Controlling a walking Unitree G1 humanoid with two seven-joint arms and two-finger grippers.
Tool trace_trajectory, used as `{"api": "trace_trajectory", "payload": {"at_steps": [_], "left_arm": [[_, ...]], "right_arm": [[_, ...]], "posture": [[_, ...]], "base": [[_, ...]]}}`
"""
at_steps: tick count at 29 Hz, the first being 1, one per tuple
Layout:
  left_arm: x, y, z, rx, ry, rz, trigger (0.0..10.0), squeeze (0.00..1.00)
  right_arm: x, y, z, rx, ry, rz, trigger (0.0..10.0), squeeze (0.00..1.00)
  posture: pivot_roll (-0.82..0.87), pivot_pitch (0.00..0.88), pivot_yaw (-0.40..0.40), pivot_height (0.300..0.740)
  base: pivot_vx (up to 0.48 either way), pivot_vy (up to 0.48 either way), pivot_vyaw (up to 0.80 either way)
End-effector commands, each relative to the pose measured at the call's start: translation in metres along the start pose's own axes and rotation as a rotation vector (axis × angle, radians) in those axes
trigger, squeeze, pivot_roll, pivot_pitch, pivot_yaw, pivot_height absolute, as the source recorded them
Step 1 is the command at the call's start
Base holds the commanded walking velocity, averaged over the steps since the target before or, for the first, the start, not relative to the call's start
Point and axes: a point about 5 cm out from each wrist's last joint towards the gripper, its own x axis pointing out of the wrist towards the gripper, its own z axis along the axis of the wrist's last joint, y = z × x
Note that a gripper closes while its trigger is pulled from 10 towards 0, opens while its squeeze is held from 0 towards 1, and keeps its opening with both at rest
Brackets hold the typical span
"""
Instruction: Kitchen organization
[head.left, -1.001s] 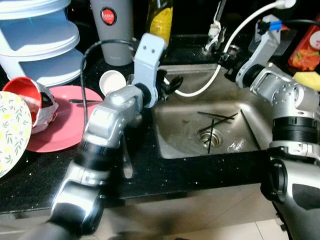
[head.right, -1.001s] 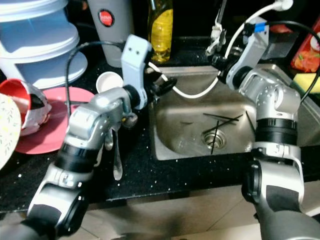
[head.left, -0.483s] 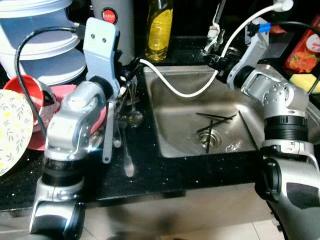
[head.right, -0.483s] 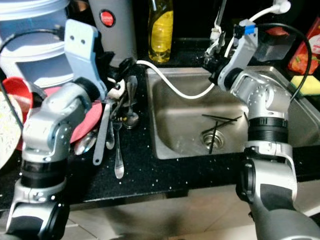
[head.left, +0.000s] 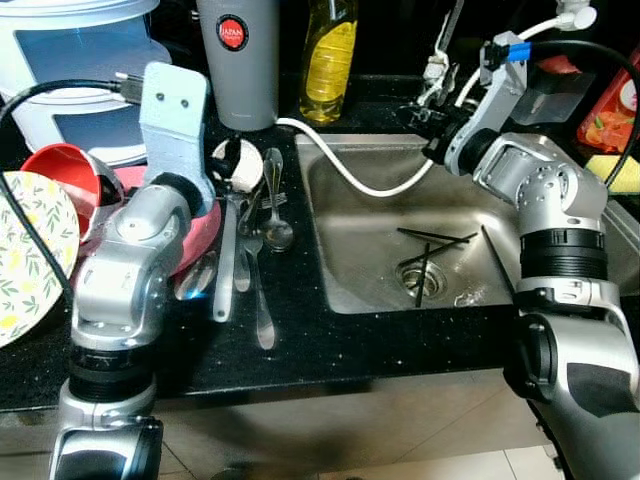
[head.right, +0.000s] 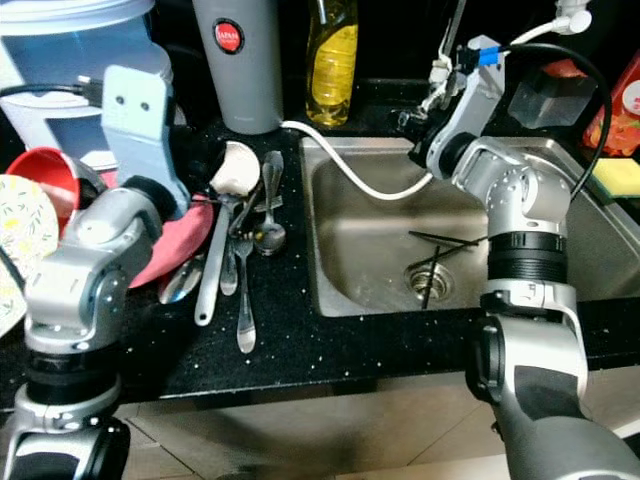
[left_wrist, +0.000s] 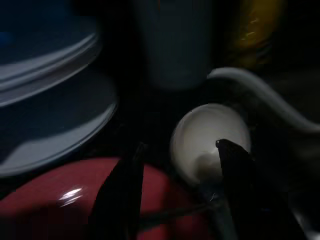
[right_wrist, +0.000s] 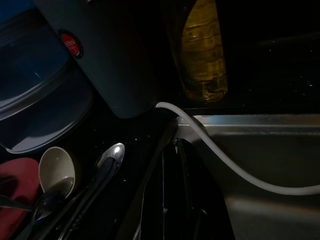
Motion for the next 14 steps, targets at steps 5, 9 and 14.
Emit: {"api": "trace_trajectory", "payload": {"at_steps": [5, 9, 14], "left_arm": [[-0.009, 0.001, 0.016, 0.027, -0.015, 0.074, 10.0, 0.00], [-0.015, -0.003, 0.022, 0.025, -0.064, 0.002, 10.0, 0.00], [-0.022, 0.000, 0.027, -0.025, -0.072, -0.016, 10.0, 0.00]], "right_arm": [[-0.001, -0.002, -0.002, -0.003, 0.005, -0.014, 10.0, 0.00], [-0.001, -0.002, -0.003, -0.004, 0.006, -0.013, 10.0, 0.00], [0.000, -0.001, -0.002, -0.008, 0.005, -0.010, 10.0, 0.00]], "posture": [[0.22, 0.001, -0.052, 0.740], [0.22, 0.000, -0.058, 0.740], [0.21, 0.000, -0.057, 0.740]], "base": [[0.000, 0.000, 0.00], [0.000, 0.000, 0.00], [0.000, 0.000, 0.00]]}}
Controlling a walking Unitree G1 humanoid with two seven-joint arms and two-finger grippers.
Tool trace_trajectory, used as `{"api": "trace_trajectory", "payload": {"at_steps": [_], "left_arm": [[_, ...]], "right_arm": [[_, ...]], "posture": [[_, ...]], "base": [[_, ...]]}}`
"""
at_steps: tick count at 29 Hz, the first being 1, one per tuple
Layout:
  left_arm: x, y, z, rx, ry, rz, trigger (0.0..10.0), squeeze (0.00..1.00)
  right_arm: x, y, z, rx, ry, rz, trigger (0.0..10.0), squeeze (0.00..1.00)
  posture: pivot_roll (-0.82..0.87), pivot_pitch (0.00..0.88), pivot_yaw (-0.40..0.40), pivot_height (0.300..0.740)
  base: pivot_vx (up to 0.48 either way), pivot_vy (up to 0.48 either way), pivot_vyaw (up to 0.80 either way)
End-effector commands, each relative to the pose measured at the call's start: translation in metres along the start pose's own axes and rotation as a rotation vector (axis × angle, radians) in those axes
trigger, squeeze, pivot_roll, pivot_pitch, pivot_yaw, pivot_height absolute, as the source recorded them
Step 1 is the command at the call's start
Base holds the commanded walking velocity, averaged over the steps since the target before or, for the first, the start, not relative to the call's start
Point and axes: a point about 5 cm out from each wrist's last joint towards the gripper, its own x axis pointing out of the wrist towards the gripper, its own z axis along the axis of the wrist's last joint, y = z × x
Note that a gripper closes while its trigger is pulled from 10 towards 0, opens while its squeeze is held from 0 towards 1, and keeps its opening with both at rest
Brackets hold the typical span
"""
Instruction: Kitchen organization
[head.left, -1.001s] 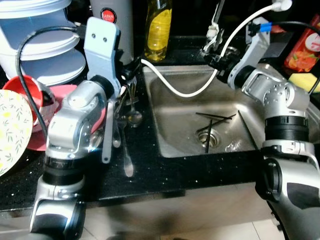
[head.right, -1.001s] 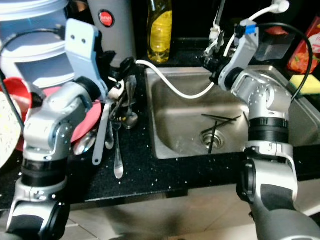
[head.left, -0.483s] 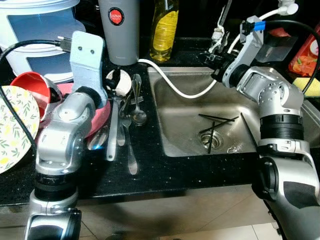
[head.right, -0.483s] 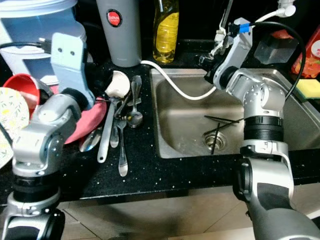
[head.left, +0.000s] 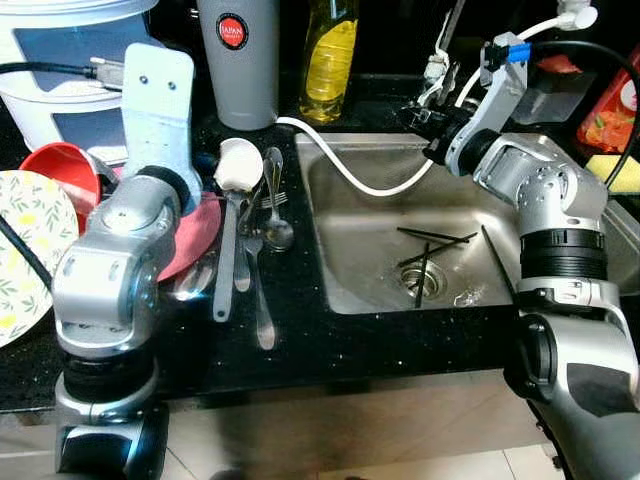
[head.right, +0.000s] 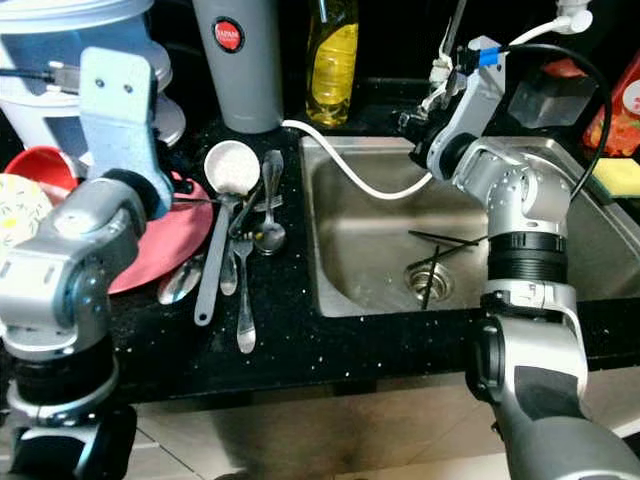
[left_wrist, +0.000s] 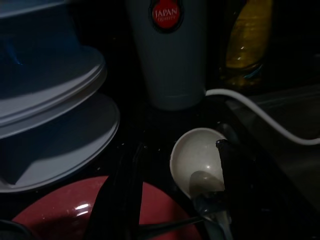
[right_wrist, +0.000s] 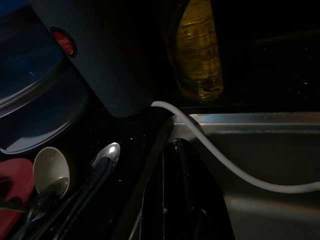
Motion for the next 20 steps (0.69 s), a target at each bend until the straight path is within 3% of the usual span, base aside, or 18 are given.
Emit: {"api": "trace_trajectory", "payload": {"at_steps": [1, 5, 9, 10, 12, 20], "left_arm": [[-0.004, 0.001, 0.004, -0.029, 0.000, -0.019, 10.0, 0.00], [-0.004, 0.008, 0.003, -0.067, 0.039, -0.013, 10.0, 0.00], [-0.005, 0.026, 0.002, -0.114, 0.109, -0.033, 10.0, 0.00], [-0.006, 0.033, 0.003, -0.108, 0.124, -0.031, 10.0, 0.00], [-0.007, 0.051, 0.003, -0.006, 0.137, 0.042, 10.0, 0.00], [-0.006, 0.051, 0.006, 0.018, 0.075, 0.094, 10.0, 0.00]], "right_arm": [[0.000, 0.000, 0.000, -0.007, 0.002, -0.001, 10.0, 0.00], [0.000, 0.001, 0.000, -0.009, 0.000, 0.001, 10.0, 0.00], [-0.001, 0.003, -0.007, -0.045, 0.013, -0.007, 10.0, 0.00], [0.000, 0.004, -0.009, -0.053, 0.015, -0.008, 10.0, 0.00], [0.002, 0.007, -0.012, -0.056, 0.011, -0.007, 10.0, 0.00], [0.006, 0.008, -0.015, -0.070, -0.060, -0.055, 10.0, 0.00]], "posture": [[0.21, 0.000, -0.051, 0.740], [0.21, 0.005, -0.041, 0.740], [0.20, 0.000, -0.027, 0.740], [0.20, 0.000, -0.020, 0.740], [0.19, 0.000, -0.005, 0.740], [0.20, 0.000, -0.001, 0.740]], "base": [[0.000, 0.000, 0.00], [0.000, 0.000, 0.00], [0.000, 0.000, 0.00], [0.000, 0.000, 0.00], [0.000, 0.000, 0.00], [0.000, 0.000, 0.00]]}}
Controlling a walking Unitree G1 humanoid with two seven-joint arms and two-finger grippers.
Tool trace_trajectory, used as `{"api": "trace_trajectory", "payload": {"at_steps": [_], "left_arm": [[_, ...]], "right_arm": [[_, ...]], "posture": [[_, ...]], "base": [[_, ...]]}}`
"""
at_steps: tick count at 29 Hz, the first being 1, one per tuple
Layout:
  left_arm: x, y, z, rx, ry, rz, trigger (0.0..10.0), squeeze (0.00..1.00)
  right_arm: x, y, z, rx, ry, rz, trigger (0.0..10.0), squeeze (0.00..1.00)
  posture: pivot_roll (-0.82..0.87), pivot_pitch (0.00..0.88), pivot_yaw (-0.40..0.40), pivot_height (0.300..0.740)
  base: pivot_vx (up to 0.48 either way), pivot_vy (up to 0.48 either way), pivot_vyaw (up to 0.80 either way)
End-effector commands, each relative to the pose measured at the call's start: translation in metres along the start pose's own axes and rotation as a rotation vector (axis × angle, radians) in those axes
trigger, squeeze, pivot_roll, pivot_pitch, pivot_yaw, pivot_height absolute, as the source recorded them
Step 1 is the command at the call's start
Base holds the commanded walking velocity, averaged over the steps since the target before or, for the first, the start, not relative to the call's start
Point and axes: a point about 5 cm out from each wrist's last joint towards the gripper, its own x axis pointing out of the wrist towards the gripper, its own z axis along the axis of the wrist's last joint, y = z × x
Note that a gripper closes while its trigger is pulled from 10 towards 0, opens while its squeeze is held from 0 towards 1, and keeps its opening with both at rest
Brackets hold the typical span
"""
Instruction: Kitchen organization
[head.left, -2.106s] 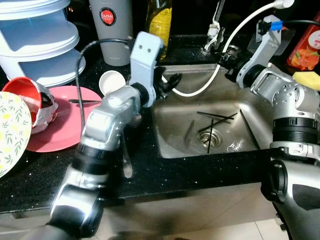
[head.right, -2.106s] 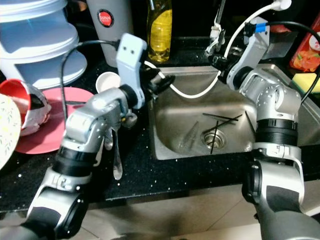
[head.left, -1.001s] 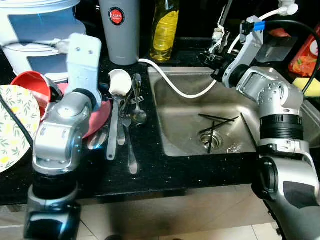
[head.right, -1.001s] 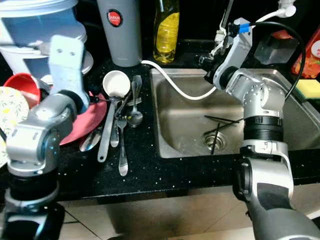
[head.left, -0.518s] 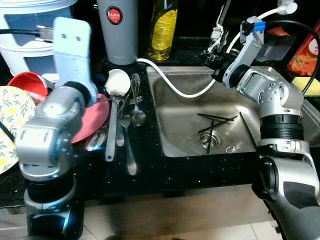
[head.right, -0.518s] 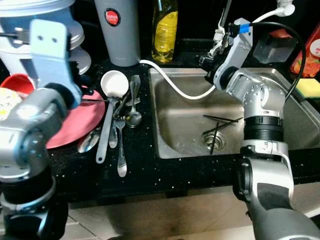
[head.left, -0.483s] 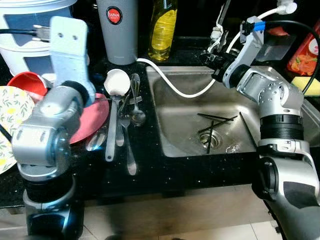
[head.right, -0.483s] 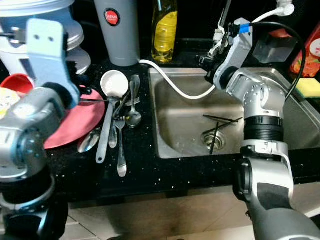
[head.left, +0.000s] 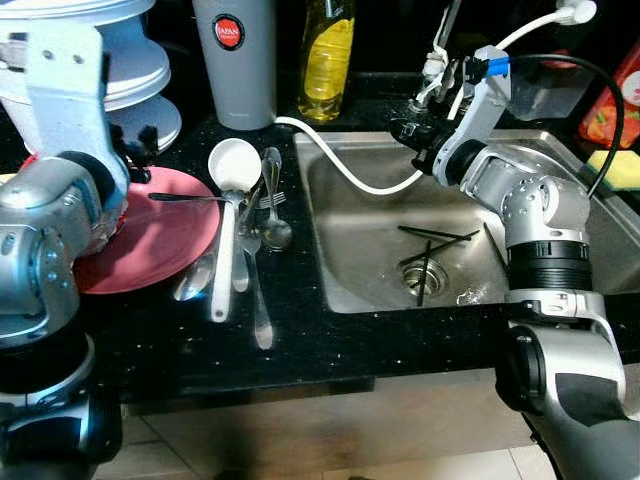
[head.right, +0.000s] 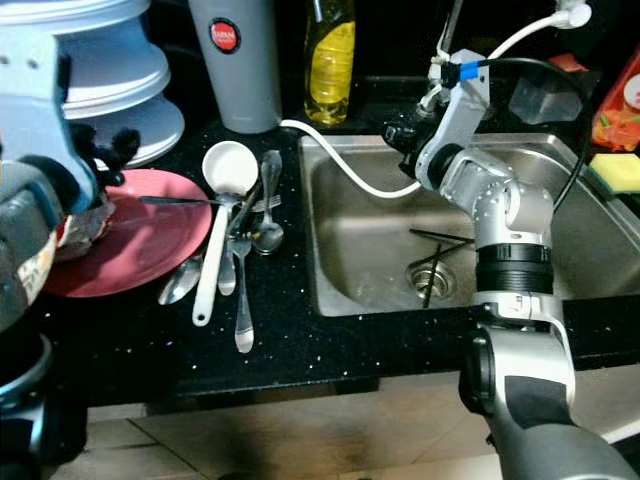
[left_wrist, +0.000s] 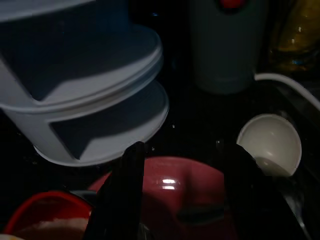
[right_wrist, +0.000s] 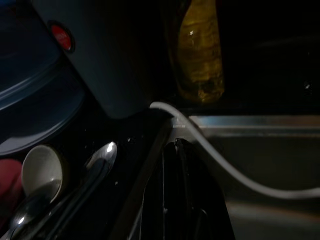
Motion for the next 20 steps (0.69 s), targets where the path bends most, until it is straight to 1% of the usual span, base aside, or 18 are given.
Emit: {"api": "trace_trajectory", "payload": {"at_steps": [1, 2, 3, 5, 7, 9, 10, 11, 13, 16, 18, 20], "left_arm": [[0.000, -0.003, 0.000, -0.019, -0.026, 0.013, 10.0, 0.00], [0.000, -0.003, 0.000, -0.019, -0.026, 0.013, 10.0, 0.00], [0.000, -0.003, 0.001, -0.030, -0.051, 0.025, 10.0, 0.00], [0.000, -0.007, 0.001, -0.043, -0.087, 0.023, 10.0, 0.00], [0.000, -0.008, 0.002, -0.039, -0.103, 0.028, 10.0, 0.00], [0.001, -0.007, 0.003, -0.055, -0.114, 0.035, 10.0, 0.00], [0.001, -0.006, 0.004, -0.077, -0.127, 0.046, 10.0, 0.00], [0.001, -0.006, 0.004, -0.077, -0.127, 0.046, 10.0, 0.00], [0.001, -0.003, 0.003, -0.099, -0.140, 0.057, 10.0, 0.00], [0.001, -0.002, 0.001, -0.090, -0.144, 0.065, 10.0, 0.00], [0.002, 0.001, -0.004, -0.122, -0.152, 0.087, 10.0, 0.00], [0.002, 0.003, -0.005, -0.129, -0.158, 0.098, 10.0, 0.00]], "right_arm": [[0.000, -0.003, 0.000, -0.029, -0.037, -0.044, 10.0, 0.00], [0.000, -0.003, 0.000, -0.029, -0.037, -0.044, 10.0, 0.00], [0.002, -0.001, 0.000, -0.052, -0.055, -0.056, 10.0, 0.00], [0.004, 0.007, 0.003, -0.086, -0.094, -0.044, 10.0, 0.00], [0.004, 0.009, 0.003, -0.080, -0.104, -0.034, 10.0, 0.00], [0.005, 0.011, 0.003, -0.062, -0.110, -0.030, 10.0, 0.00], [0.006, 0.014, 0.002, -0.048, -0.112, -0.020, 10.0, 0.00], [0.006, 0.014, 0.002, -0.048, -0.112, -0.020, 10.0, 0.00], [0.009, 0.022, -0.002, -0.048, -0.107, 0.001, 10.0, 0.00], [0.010, 0.024, -0.004, -0.056, -0.108, 0.006, 10.0, 0.00], [0.011, 0.027, -0.007, -0.043, -0.124, 0.010, 10.0, 0.00], [0.012, 0.028, -0.009, -0.050, -0.137, 0.012, 10.0, 0.00]], "posture": [[0.20, 0.000, -0.006, 0.740], [0.20, 0.000, -0.006, 0.740], [0.20, 0.000, 0.001, 0.740], [0.20, 0.000, -0.004, 0.740], [0.20, 0.000, -0.008, 0.740], [0.20, 0.000, -0.008, 0.740], [0.20, 0.000, -0.023, 0.740], [0.20, 0.000, -0.023, 0.740], [0.20, 0.000, -0.016, 0.740], [0.20, 0.000, -0.023, 0.740], [0.20, 0.000, -0.029, 0.740], [0.20, 0.000, -0.029, 0.740]], "base": [[0.000, 0.000, 0.00], [0.000, 0.000, 0.00], [0.000, 0.000, 0.00], [0.000, 0.000, 0.00], [0.000, 0.000, 0.00], [0.000, 0.000, 0.00], [0.000, 0.000, 0.00], [0.000, 0.000, 0.00], [0.000, 0.000, 0.00], [0.000, 0.000, 0.00], [0.000, 0.000, 0.00], [0.000, 0.000, 0.00]]}}
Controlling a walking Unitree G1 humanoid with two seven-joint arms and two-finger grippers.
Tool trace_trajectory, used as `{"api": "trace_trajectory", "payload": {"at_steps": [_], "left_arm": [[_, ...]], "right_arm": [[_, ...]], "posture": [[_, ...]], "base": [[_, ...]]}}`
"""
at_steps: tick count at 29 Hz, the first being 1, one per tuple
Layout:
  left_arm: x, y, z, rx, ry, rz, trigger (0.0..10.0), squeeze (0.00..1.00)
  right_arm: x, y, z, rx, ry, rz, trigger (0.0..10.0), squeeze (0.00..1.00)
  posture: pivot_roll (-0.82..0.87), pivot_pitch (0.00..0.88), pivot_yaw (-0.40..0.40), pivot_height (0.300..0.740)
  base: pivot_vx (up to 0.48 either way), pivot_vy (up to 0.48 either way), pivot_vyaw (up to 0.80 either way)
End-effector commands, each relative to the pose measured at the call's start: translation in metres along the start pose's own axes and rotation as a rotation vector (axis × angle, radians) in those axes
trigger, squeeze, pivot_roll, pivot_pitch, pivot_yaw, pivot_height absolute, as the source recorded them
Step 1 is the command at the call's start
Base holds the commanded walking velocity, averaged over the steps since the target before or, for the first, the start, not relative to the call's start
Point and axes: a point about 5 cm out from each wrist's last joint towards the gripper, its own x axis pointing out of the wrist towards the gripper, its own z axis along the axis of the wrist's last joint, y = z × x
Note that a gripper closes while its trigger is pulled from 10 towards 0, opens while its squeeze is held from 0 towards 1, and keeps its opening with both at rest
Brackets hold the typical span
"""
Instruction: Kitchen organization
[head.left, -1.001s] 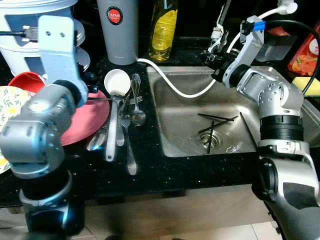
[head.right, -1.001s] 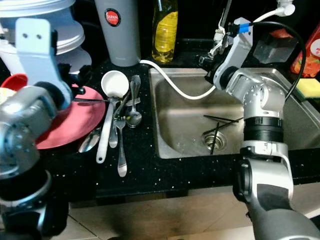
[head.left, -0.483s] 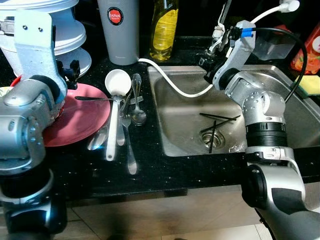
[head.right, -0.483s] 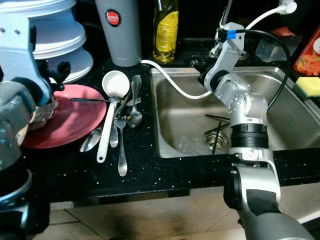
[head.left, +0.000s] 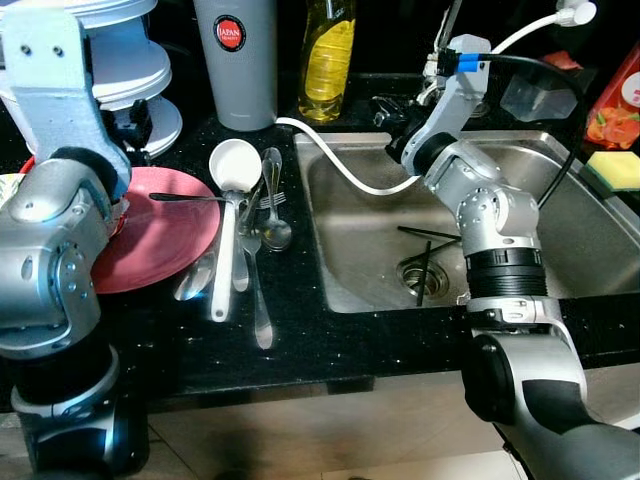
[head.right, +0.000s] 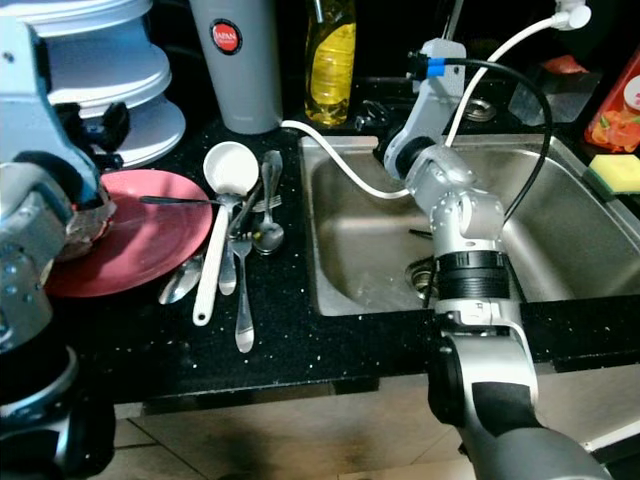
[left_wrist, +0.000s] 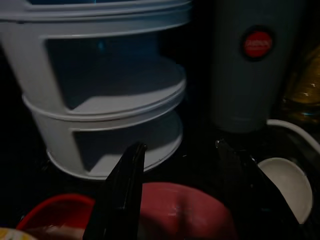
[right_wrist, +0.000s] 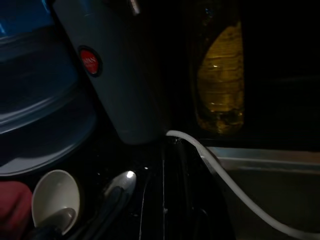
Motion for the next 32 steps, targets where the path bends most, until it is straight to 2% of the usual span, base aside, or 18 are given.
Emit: {"api": "trace_trajectory", "payload": {"at_steps": [1, 9, 10, 14, 17, 25, 31, 32], "left_arm": [[0.000, 0.001, -0.006, -0.008, -0.004, 0.009, 10.0, 0.00], [-0.002, -0.006, -0.014, 0.012, -0.026, -0.025, 10.0, 0.00], [-0.001, -0.008, -0.018, 0.001, -0.027, -0.024, 10.0, 0.00], [0.001, -0.008, -0.020, -0.007, -0.029, -0.019, 10.0, 0.00], [0.003, -0.008, -0.022, 0.013, -0.027, -0.008, 10.0, 0.00], [0.005, -0.009, -0.025, 0.001, -0.014, -0.020, 10.0, 0.00], [0.004, -0.005, -0.020, 0.058, -0.048, -0.012, 10.0, 0.00], [0.003, -0.005, -0.018, 0.089, -0.063, -0.016, 10.0, 0.00]], "right_arm": [[-0.002, -0.002, -0.004, -0.014, -0.020, -0.019, 10.0, 0.00], [-0.006, -0.005, -0.015, -0.043, -0.046, -0.100, 10.0, 0.00], [-0.009, -0.007, -0.023, -0.014, -0.059, -0.136, 10.0, 0.00], [-0.011, -0.007, -0.026, 0.003, -0.072, -0.148, 10.0, 0.00], [-0.011, -0.008, -0.023, -0.023, -0.089, -0.150, 10.0, 0.00], [-0.010, -0.009, -0.019, -0.044, -0.111, -0.152, 10.0, 0.00], [-0.011, -0.010, -0.019, -0.041, -0.122, -0.168, 10.0, 0.00], [-0.011, -0.009, -0.019, -0.047, -0.124, -0.163, 10.0, 0.00]], "posture": [[0.19, 0.000, -0.028, 0.740], [0.17, 0.000, -0.027, 0.740], [0.17, 0.000, -0.034, 0.740], [0.16, 0.000, -0.033, 0.740], [0.15, 0.000, -0.024, 0.740], [0.14, 0.000, -0.013, 0.740], [0.16, 0.000, -0.015, 0.740], [0.16, 0.000, -0.010, 0.740]], "base": [[0.000, 0.000, 0.00], [0.000, 0.000, 0.00], [0.000, 0.000, 0.00], [0.000, 0.000, 0.00], [0.000, 0.000, 0.00], [0.000, 0.000, 0.00], [0.000, 0.000, 0.00], [0.000, 0.000, 0.00]]}}
